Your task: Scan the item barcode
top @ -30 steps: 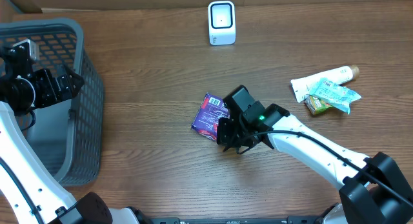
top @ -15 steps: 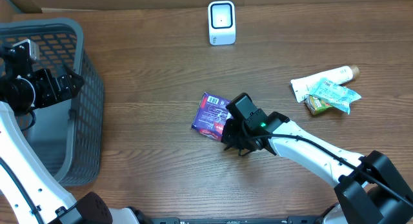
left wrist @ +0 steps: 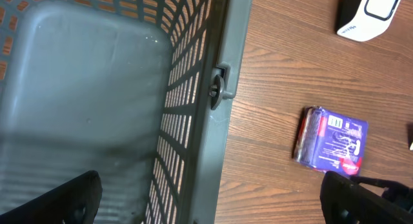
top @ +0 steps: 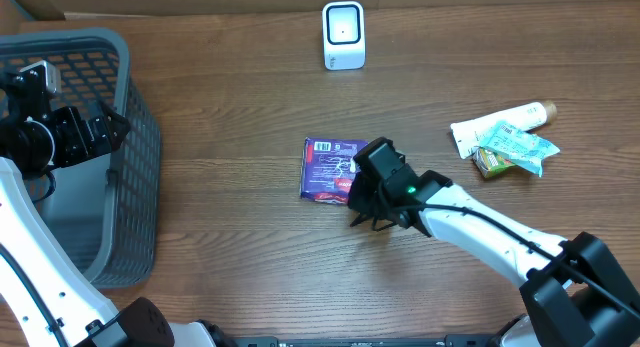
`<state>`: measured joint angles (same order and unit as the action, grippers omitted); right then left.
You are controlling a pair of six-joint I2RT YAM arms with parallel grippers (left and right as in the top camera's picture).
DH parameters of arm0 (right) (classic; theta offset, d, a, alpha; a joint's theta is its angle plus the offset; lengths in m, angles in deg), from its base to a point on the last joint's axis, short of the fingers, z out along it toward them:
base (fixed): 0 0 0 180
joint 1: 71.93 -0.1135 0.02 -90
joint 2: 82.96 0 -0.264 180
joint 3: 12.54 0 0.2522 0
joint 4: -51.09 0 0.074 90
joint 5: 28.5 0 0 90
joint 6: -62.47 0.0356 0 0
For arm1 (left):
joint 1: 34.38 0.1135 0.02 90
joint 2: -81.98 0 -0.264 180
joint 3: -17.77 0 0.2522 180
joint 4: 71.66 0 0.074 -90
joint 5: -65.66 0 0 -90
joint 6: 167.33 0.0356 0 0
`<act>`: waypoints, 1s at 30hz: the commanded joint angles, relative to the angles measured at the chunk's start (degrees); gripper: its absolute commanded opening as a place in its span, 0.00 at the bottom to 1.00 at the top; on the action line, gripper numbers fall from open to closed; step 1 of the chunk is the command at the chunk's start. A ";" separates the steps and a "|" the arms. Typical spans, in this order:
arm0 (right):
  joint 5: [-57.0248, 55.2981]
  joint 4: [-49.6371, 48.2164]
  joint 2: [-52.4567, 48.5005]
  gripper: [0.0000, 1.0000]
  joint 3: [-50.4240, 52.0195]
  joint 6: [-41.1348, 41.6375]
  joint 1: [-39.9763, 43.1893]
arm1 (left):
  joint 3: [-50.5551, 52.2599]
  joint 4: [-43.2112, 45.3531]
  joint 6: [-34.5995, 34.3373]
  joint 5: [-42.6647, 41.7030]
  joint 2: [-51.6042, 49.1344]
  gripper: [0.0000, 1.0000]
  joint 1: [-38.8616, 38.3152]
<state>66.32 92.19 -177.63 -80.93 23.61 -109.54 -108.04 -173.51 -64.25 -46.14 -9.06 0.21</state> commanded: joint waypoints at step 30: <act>33.88 -5.57 -16.20 0.78 -10.14 -32.96 14.40 | -0.13 0.07 0.20 -0.04 -0.46 1.00 0.11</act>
<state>95.28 87.46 -193.24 -90.57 -8.96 -94.92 -108.04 -173.51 -64.25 -46.14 -9.06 0.21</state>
